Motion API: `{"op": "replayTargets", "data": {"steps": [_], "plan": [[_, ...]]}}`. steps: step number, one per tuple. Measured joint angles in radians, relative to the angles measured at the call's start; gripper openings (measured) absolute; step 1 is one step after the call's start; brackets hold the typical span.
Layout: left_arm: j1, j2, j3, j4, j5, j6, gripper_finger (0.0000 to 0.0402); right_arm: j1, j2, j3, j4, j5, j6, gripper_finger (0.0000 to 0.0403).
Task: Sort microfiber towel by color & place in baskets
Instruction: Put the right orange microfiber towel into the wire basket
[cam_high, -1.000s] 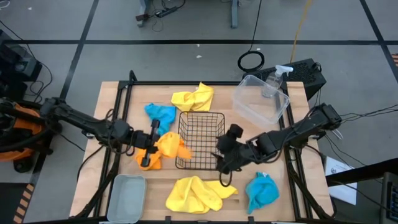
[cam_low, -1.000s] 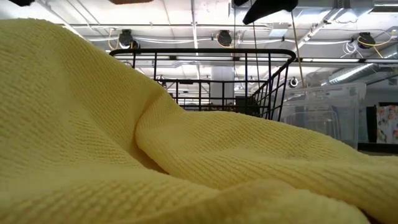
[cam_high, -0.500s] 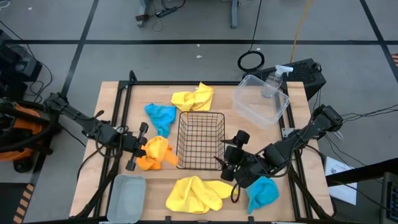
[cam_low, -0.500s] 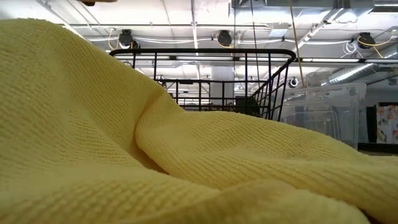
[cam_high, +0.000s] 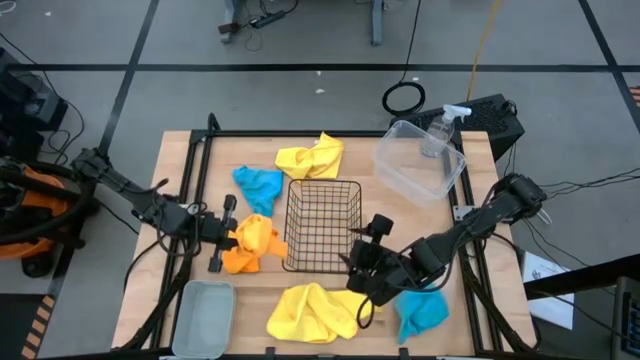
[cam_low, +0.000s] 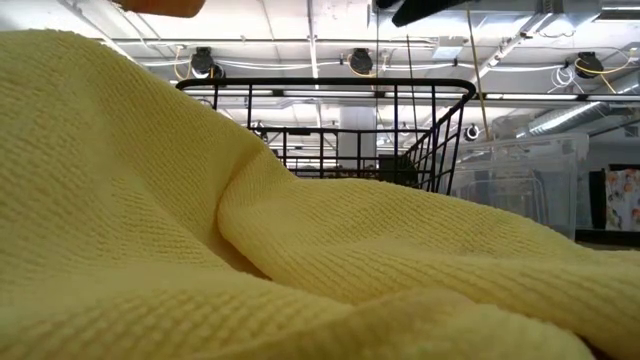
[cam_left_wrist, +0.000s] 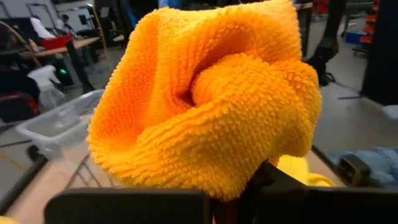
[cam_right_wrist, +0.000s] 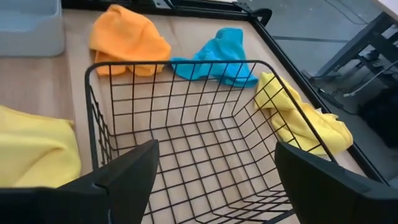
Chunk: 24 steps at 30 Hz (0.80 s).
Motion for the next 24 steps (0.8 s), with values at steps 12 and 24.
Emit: {"op": "replayTargets", "data": {"steps": [12,24], "plan": [[0.134,0.116,0.051,0.036,-0.066,0.099,0.0035,0.014,0.017,0.000,-0.004,-0.001,0.016,0.0313],[0.281,0.388,0.079,0.174,0.042,0.010,0.0042,0.021,0.016,0.000,-0.014,-0.002,0.015,0.0313]]}}
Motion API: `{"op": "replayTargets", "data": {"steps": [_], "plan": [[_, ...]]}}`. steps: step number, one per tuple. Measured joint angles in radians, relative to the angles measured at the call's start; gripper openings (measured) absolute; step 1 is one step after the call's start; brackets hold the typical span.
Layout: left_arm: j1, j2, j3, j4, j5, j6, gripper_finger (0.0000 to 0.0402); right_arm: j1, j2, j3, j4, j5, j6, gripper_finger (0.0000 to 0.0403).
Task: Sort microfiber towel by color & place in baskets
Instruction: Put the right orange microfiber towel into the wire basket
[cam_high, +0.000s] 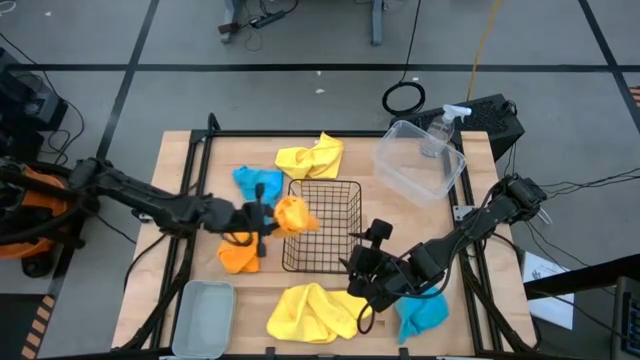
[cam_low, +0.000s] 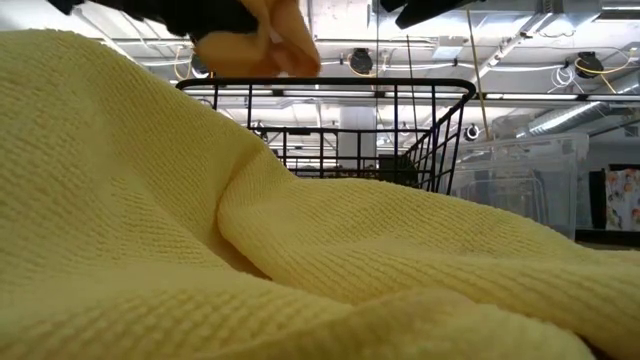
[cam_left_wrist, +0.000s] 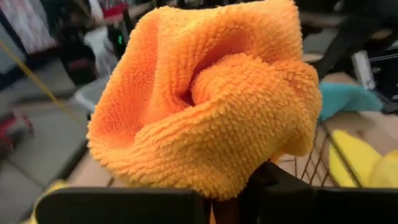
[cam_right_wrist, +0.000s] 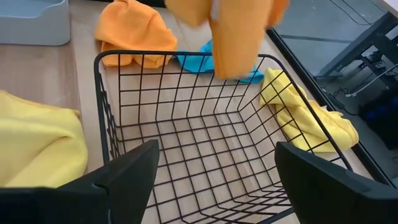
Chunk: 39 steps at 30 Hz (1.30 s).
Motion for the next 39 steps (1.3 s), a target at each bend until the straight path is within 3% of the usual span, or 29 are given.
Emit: {"op": "replayTargets", "data": {"steps": [9,17,34,39], "plan": [[0.102,0.202,0.179,-0.219,0.185,-0.093,0.0043,0.000,0.000,0.000,-0.005,0.000,-0.036,0.0313],[0.135,0.378,0.294,-0.292,0.356,-0.096,0.0043,0.001,0.000,0.000,-0.029,-0.001,-0.035,0.0313],[0.112,0.555,0.396,-0.322,0.379,-0.093,0.0045,0.046,-0.001,0.000,-0.083,-0.002,0.037,0.0313],[0.096,0.555,0.396,-0.327,0.342,-0.093,0.0084,0.056,-0.001,0.000,-0.081,-0.002,0.048,0.0313]]}}
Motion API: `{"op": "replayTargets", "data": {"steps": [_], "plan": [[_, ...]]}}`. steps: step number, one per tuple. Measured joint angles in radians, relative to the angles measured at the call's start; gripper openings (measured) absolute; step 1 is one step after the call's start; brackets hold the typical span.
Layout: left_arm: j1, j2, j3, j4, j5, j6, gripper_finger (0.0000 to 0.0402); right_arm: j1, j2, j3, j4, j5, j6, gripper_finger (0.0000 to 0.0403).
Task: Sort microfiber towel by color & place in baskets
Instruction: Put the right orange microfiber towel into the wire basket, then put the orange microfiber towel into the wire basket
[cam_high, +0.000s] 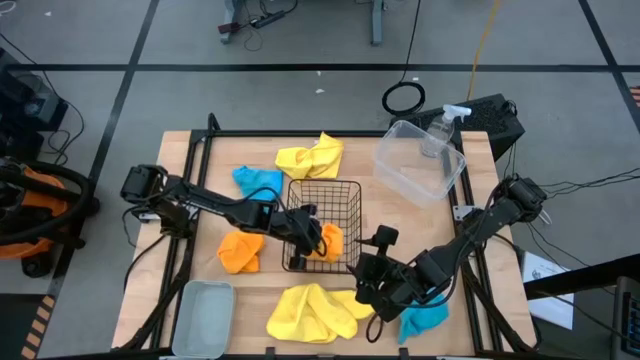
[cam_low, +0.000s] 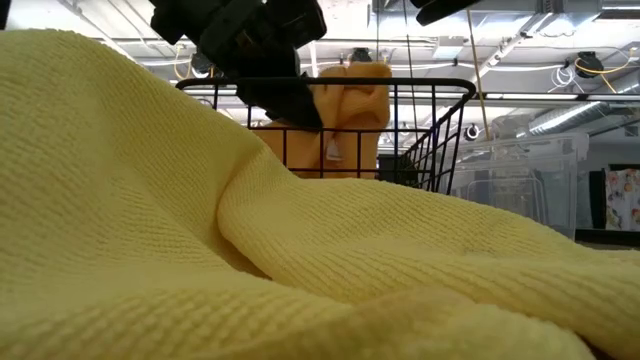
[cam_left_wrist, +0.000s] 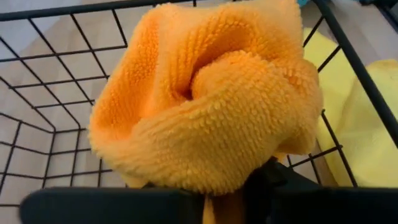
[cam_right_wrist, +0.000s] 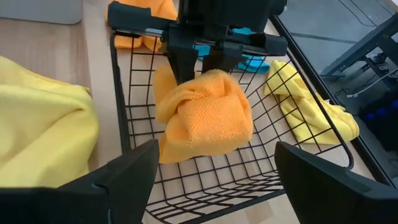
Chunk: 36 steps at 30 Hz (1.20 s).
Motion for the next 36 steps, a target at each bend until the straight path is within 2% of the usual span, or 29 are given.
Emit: {"op": "replayTargets", "data": {"steps": [6,10,19,30,32,36], "plan": [[-0.001,0.000,0.000,0.004,-0.025,-0.016,0.0157,-0.001,0.000,0.000,0.003,0.003,0.004,0.0313],[-0.001,0.000,0.000,0.004,-0.027,-0.050,0.0182,-0.001,0.000,0.000,0.004,0.003,0.004,0.0313],[-0.002,-0.023,0.007,-0.013,-0.026,-0.052,0.0188,-0.001,0.000,0.000,0.003,0.002,0.004,0.0313],[-0.059,-0.115,0.138,-0.315,-0.021,-0.054,0.0188,0.017,0.005,0.000,0.009,0.001,0.083,0.0313],[-0.074,-0.149,0.153,-0.402,-0.038,-0.083,0.0188,0.023,0.012,0.001,0.014,0.003,0.093,0.0313],[-0.118,-0.223,0.157,-0.476,-0.101,-0.133,0.0187,0.044,0.030,0.001,0.013,0.023,0.092,0.0313]]}}
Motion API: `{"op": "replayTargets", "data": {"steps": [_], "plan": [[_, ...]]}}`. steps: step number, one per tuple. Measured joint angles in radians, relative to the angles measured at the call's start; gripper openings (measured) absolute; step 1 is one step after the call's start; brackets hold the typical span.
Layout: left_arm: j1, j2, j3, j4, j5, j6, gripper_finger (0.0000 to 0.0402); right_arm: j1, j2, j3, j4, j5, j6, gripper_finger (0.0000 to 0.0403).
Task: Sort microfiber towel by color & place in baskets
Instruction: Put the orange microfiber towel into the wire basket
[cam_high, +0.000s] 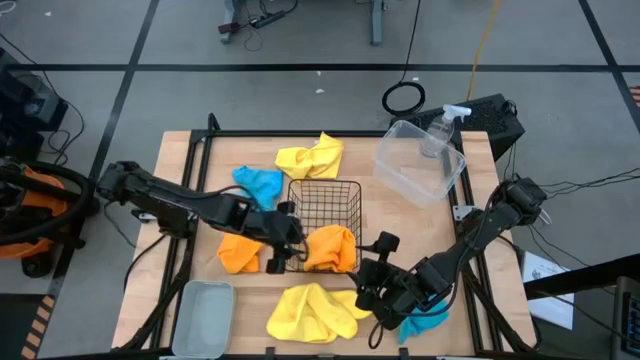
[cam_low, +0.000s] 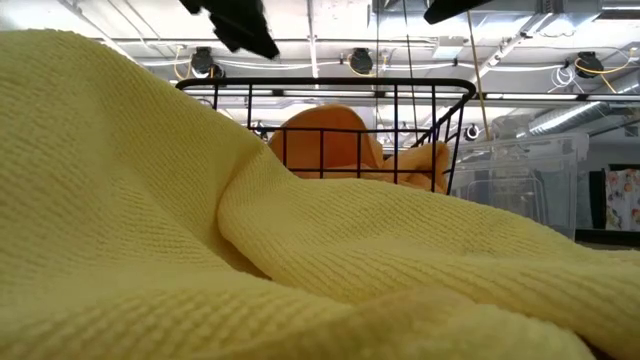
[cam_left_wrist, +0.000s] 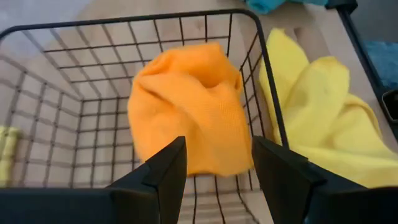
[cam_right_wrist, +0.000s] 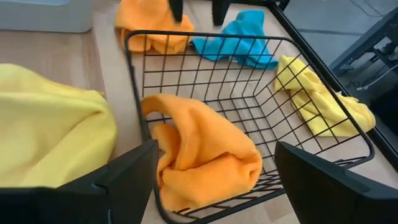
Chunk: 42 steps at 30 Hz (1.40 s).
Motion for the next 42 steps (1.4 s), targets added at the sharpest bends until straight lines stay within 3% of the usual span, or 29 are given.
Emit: {"op": "replayTargets", "data": {"steps": [6,10,14,18,27,31,37,42], "plan": [[-0.081,-0.072,-0.001,-0.078,-0.089,-0.022,0.0187,0.009,0.017,0.000,-0.003,0.006,-0.002,0.0313],[-0.120,-0.089,-0.001,-0.230,-0.208,-0.093,0.0187,0.009,0.017,0.000,0.006,0.007,0.006,0.0313],[-0.151,-0.088,-0.004,-0.478,-0.360,-0.284,0.0187,0.009,0.017,0.000,0.011,0.007,0.005,0.0313],[-0.176,-0.085,-0.054,-0.636,-0.429,-0.484,0.0187,0.009,0.017,0.000,0.011,0.007,0.007,0.0313],[-0.254,-0.088,-0.247,-0.569,-0.433,-0.665,0.0201,0.009,0.017,0.000,0.010,0.007,0.006,0.0313],[-0.285,-0.088,-0.291,-0.536,-0.390,-0.729,0.0245,0.009,0.017,0.000,0.010,0.008,0.002,0.0313],[-0.318,-0.088,-0.360,-0.409,-0.308,-0.704,0.0325,0.003,0.017,0.000,0.010,0.030,0.002,0.0313],[-0.315,-0.088,-0.430,-0.385,-0.286,-0.726,0.0338,0.002,0.017,0.000,0.013,0.031,0.003,0.0313]]}}
